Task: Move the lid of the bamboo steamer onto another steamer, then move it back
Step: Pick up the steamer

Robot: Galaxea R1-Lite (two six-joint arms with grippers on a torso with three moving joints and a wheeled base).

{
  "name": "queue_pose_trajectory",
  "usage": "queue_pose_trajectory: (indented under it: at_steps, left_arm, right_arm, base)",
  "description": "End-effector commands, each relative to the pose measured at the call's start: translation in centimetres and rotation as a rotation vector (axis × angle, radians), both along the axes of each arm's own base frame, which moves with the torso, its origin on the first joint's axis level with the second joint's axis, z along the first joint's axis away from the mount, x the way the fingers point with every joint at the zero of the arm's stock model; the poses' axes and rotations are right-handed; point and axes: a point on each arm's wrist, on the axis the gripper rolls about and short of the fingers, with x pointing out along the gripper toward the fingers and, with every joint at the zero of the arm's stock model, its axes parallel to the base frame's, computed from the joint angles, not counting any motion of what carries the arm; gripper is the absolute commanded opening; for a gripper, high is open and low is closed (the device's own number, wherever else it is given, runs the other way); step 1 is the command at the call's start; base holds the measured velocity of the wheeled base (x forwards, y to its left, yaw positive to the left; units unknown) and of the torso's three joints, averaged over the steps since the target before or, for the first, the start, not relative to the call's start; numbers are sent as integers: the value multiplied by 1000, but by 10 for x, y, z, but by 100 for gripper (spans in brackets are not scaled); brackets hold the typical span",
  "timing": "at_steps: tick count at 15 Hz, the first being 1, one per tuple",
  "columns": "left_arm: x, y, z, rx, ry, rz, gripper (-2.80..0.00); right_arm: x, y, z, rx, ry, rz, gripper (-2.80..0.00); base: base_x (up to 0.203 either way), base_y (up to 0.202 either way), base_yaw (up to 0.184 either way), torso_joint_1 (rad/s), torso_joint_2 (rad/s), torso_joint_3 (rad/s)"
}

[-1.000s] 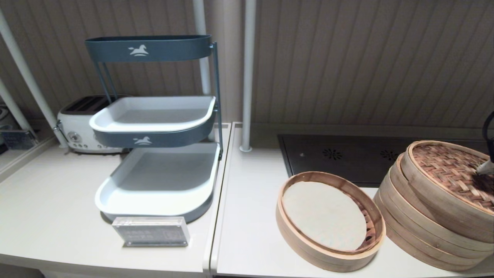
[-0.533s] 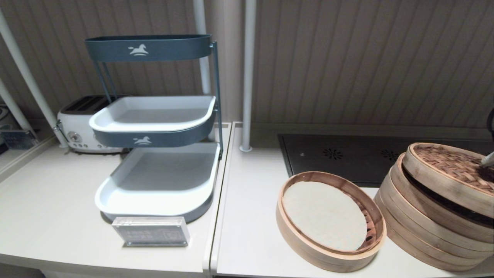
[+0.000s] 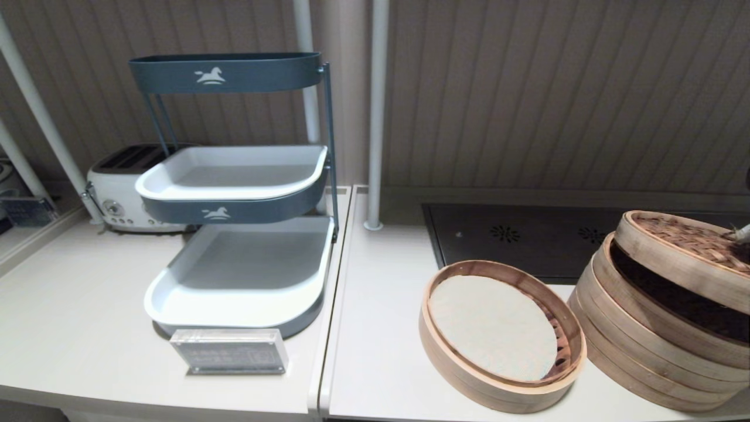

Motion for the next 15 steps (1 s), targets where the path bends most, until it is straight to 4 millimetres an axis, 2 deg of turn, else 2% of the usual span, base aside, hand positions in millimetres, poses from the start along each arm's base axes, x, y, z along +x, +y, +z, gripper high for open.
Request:
queue_pose_trajectory:
  at_steps: [1, 10, 15]
  left_arm:
    - [2, 0, -8, 0, 25, 0, -280]
    - [2, 0, -8, 0, 25, 0, -280]
    - [2, 0, -8, 0, 25, 0, -280]
  right_arm:
    - [-2, 1, 2, 0, -3, 3, -280]
    - [-4, 25, 13, -6, -47, 51, -280]
    - [7, 50, 12, 17, -65, 106, -280]
  base:
    - [0, 0, 0, 0, 0, 0]
    - [0, 0, 0, 0, 0, 0]
    - [0, 0, 0, 0, 0, 0]
